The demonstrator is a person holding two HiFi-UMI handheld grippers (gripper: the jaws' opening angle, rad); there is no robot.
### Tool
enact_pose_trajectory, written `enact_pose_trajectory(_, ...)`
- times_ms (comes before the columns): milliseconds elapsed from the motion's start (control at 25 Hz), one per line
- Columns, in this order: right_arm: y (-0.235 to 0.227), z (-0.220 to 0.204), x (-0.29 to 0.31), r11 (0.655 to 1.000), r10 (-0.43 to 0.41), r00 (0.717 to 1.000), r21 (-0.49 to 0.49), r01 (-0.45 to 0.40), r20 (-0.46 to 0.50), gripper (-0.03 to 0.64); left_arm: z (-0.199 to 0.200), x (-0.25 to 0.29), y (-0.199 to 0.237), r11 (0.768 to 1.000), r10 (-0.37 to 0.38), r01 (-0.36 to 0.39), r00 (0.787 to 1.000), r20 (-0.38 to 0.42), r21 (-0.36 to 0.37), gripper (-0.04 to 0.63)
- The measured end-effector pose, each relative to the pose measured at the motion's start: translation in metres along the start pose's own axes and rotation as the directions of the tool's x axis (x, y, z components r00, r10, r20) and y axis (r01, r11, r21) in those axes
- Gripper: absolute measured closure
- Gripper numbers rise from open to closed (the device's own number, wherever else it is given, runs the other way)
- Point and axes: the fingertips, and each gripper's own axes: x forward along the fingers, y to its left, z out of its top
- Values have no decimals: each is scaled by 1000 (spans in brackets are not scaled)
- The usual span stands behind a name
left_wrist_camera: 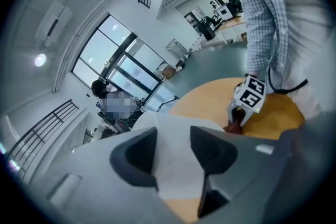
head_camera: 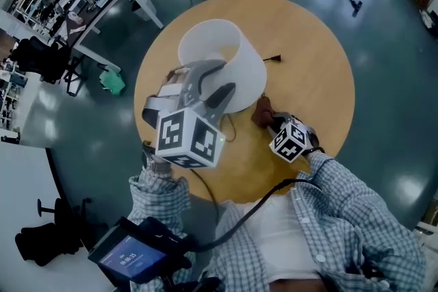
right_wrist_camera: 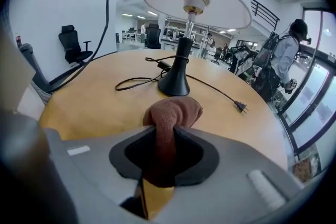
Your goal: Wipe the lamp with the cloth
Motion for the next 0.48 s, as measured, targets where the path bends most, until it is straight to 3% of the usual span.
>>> enact_pose_trajectory(200, 2, -2, 6, 999, -29, 999, 17, 29, -22, 521, 14, 2, -17, 999, -3, 2, 1000, 6, 47, 400)
enact_pose_trajectory(480, 0, 6, 6, 999, -16, 1000, 35, 17, -24, 467, 21, 6, -28, 999, -30, 28, 999, 36, 34, 302)
